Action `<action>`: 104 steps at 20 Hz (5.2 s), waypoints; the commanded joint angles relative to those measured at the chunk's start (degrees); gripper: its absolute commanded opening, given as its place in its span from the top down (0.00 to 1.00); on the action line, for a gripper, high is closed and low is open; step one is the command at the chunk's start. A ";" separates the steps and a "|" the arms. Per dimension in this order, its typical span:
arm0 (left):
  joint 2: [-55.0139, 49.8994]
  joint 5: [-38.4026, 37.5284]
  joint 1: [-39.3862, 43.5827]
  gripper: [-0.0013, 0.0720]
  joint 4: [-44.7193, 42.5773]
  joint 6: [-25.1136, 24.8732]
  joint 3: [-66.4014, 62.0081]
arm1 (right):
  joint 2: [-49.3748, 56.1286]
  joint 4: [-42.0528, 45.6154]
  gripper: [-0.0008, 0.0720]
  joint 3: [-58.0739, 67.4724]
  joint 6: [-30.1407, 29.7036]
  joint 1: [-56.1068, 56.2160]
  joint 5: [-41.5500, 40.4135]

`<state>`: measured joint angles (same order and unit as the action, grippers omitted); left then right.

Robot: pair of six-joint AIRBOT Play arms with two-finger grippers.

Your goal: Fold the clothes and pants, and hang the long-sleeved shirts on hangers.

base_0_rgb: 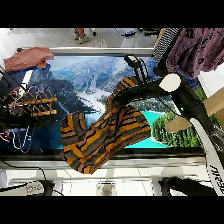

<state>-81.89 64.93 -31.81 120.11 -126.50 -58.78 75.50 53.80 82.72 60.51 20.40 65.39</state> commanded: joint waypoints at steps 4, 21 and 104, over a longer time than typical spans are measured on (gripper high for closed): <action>-1.95 -2.40 0.76 0.95 0.59 -1.38 -0.02 | -0.02 -0.04 0.96 0.02 0.33 0.00 0.20; 42.23 33.14 8.22 0.96 5.25 -0.26 -8.39 | -0.02 7.54 0.96 0.02 0.31 -0.07 -6.60; 21.88 -6.78 57.09 0.95 5.53 -31.06 -4.31 | -7.80 8.87 0.35 5.33 -45.24 0.44 9.99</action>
<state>-59.99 56.97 25.15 123.79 -155.09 -63.11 66.32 67.79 88.01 17.58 21.32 71.48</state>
